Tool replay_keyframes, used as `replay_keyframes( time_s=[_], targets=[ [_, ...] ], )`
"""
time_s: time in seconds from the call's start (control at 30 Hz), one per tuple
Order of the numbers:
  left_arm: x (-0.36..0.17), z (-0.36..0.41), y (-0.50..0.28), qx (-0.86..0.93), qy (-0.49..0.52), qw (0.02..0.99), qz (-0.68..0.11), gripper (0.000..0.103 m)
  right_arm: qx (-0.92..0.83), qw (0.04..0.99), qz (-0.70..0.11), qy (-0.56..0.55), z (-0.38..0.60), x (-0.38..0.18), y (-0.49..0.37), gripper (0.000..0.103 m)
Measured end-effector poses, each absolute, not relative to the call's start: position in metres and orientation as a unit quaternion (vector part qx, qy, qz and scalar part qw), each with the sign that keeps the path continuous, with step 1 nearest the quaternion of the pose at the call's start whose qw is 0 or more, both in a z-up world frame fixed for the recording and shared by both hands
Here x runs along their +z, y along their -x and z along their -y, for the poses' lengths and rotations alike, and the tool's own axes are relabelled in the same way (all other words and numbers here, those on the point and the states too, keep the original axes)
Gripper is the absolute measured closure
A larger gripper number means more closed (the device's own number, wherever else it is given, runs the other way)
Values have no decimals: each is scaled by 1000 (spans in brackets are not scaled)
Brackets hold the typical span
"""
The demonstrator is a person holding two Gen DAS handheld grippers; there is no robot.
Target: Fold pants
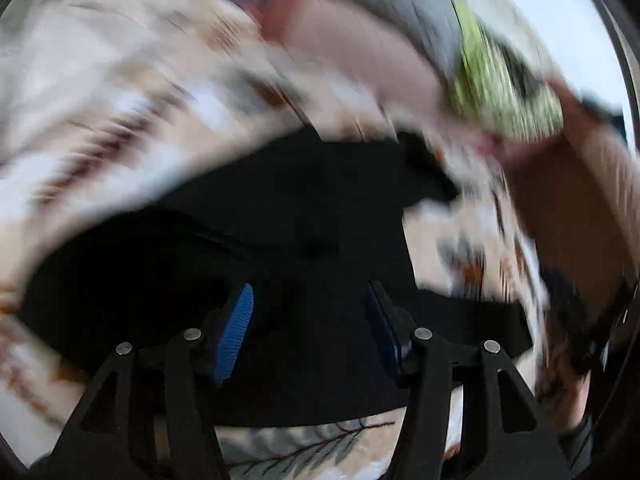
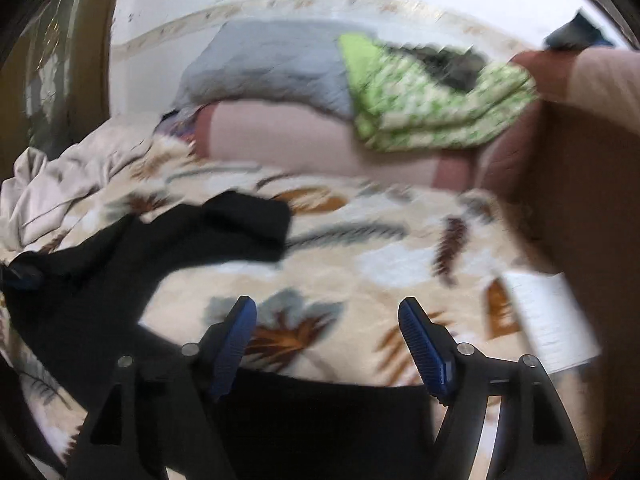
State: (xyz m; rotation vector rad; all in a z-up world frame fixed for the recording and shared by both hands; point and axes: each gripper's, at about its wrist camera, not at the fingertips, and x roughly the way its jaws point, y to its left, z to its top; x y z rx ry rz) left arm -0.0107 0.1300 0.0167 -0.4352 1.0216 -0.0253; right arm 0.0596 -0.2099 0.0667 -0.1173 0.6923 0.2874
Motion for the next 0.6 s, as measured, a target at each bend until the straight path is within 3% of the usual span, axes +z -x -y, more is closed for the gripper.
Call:
replay_keyframes(
  time_s=[0.2,0.3,0.47,0.6],
  targets=[
    [-2,-86,-34,-58,104,840,-529,49,151,920,-358,57,187,60,-72,28],
    [9,-119,-49,21,100,857,-505,49,152,922,-352,59,181,61,-81,28],
    [49,-224,-34,284,166,859,-393,47,168,924,-330,95,154,80,-135,27],
    [52,-234,-27,268,225,855,-384,47,253,887,-371,107,99,78,-199,27]
  ],
)
